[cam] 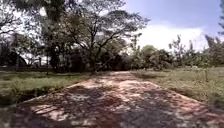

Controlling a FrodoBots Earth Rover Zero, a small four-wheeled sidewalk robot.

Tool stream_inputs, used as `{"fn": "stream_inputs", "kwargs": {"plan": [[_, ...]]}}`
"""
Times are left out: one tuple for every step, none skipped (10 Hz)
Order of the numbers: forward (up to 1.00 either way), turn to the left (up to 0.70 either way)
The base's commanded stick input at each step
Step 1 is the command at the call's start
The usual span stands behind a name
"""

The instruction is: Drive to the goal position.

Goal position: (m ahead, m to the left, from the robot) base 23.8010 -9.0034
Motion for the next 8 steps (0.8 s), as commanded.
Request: {"fn": "stream_inputs", "kwargs": {"plan": [[0.70, 0.00], [0.70, 0.00], [0.70, -0.06], [0.70, -0.24], [0.70, -0.35], [0.70, -0.35], [0.70, 0.00], [0.70, 0.00]]}}
